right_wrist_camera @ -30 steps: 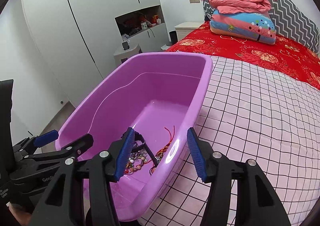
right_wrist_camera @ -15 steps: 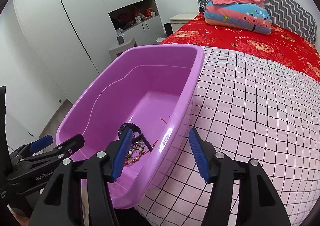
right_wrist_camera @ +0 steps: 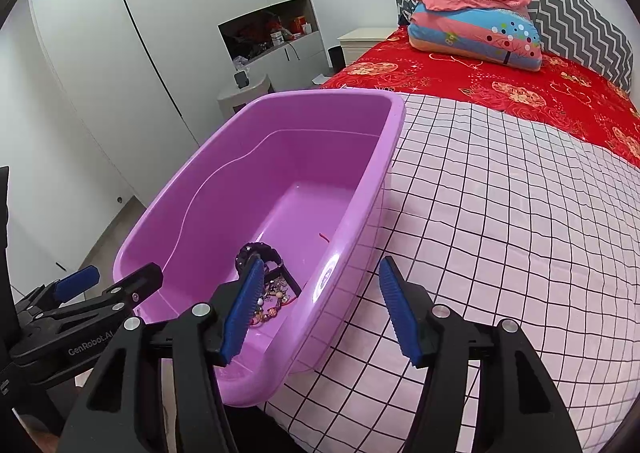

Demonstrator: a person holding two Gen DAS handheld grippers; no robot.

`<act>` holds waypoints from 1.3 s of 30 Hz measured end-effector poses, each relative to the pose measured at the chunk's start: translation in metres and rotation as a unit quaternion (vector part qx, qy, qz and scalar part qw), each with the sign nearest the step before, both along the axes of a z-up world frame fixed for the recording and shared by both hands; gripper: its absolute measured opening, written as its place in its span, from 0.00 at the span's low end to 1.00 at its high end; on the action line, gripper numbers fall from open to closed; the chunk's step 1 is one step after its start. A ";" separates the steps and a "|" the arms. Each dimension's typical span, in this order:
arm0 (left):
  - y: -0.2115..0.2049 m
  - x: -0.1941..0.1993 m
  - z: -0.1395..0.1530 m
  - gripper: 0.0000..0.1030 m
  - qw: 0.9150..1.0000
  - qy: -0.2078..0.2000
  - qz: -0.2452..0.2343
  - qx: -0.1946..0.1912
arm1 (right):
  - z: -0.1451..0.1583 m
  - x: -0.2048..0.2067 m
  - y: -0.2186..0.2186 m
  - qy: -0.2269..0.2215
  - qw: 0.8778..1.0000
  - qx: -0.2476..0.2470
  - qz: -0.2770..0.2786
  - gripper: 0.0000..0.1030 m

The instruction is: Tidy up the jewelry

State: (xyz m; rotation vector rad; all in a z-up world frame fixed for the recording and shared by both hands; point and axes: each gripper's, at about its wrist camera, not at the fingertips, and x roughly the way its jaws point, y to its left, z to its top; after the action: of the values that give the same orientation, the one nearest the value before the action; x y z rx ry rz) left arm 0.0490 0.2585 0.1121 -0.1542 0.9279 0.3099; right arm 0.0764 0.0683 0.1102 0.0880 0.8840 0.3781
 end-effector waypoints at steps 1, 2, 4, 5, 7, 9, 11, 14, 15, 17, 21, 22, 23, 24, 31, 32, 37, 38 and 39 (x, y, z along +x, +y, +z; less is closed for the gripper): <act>0.000 0.000 0.001 0.94 1.000 -0.001 0.000 0.001 | 0.000 0.000 0.000 0.000 1.000 0.000 0.000 0.56; 0.001 0.000 0.001 0.94 1.000 -0.001 0.000 0.002 | 0.001 0.000 0.000 0.000 1.000 0.001 0.000 0.56; 0.000 -0.001 0.002 0.94 1.000 -0.002 0.001 0.001 | 0.001 0.000 -0.001 0.000 1.000 0.001 0.000 0.56; 0.000 -0.001 0.003 0.94 1.000 -0.002 0.002 0.001 | 0.001 0.000 -0.001 0.000 1.000 0.001 0.000 0.56; 0.000 -0.001 0.004 0.94 1.000 -0.003 0.002 0.001 | 0.001 0.000 -0.001 0.000 1.000 0.001 0.000 0.56; 0.001 -0.001 0.005 0.94 1.000 -0.004 0.001 0.003 | 0.001 0.000 -0.001 -0.001 1.000 0.000 0.000 0.56; 0.000 0.000 0.005 0.94 1.000 -0.004 0.001 0.004 | 0.002 -0.001 -0.002 -0.003 1.000 0.000 -0.001 0.57; 0.001 0.000 0.007 0.94 1.000 -0.006 0.000 0.006 | 0.002 -0.002 -0.002 -0.004 1.000 -0.002 -0.001 0.57; 0.001 -0.001 0.007 0.94 1.000 -0.006 0.001 0.006 | 0.003 -0.002 -0.001 -0.004 1.000 -0.002 0.000 0.57; 0.001 -0.001 0.008 0.94 1.000 -0.006 0.001 0.006 | 0.003 -0.003 -0.001 -0.005 1.000 -0.003 0.000 0.57; 0.000 -0.002 0.008 0.94 1.000 -0.007 0.001 0.007 | 0.003 -0.004 -0.001 -0.006 1.000 -0.004 0.000 0.57; 0.000 -0.002 0.008 0.94 1.000 -0.006 0.002 0.007 | 0.003 -0.005 0.001 -0.006 1.000 -0.004 0.000 0.57; 0.001 -0.001 0.009 0.94 1.000 -0.006 0.002 0.007 | 0.003 -0.005 0.001 -0.006 1.000 -0.004 -0.001 0.57; 0.001 -0.001 0.009 0.94 1.000 -0.006 0.003 0.007 | 0.003 -0.005 0.000 -0.006 1.000 -0.004 0.000 0.57; 0.000 -0.003 0.009 0.94 1.000 -0.006 0.004 0.007 | 0.003 -0.005 0.001 -0.006 1.000 -0.003 0.000 0.57; 0.000 -0.003 0.009 0.94 1.000 -0.006 0.005 0.006 | 0.003 -0.005 0.001 -0.006 1.000 -0.003 -0.001 0.57; -0.001 -0.005 0.010 0.94 1.000 -0.010 0.006 0.009 | 0.004 -0.006 0.001 -0.007 1.000 -0.004 0.000 0.57; -0.001 -0.005 0.010 0.94 1.000 -0.010 0.006 0.010 | 0.005 -0.007 0.001 -0.008 1.000 -0.004 0.000 0.57; -0.001 -0.005 0.010 0.94 1.000 -0.010 0.007 0.010 | 0.006 -0.007 0.002 -0.008 1.000 -0.004 0.000 0.57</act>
State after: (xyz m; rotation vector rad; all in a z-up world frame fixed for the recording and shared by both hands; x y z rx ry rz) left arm 0.0440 0.2575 0.1223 -0.1457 0.9041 0.3290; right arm 0.0690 0.0699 0.1157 0.0774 0.8695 0.3748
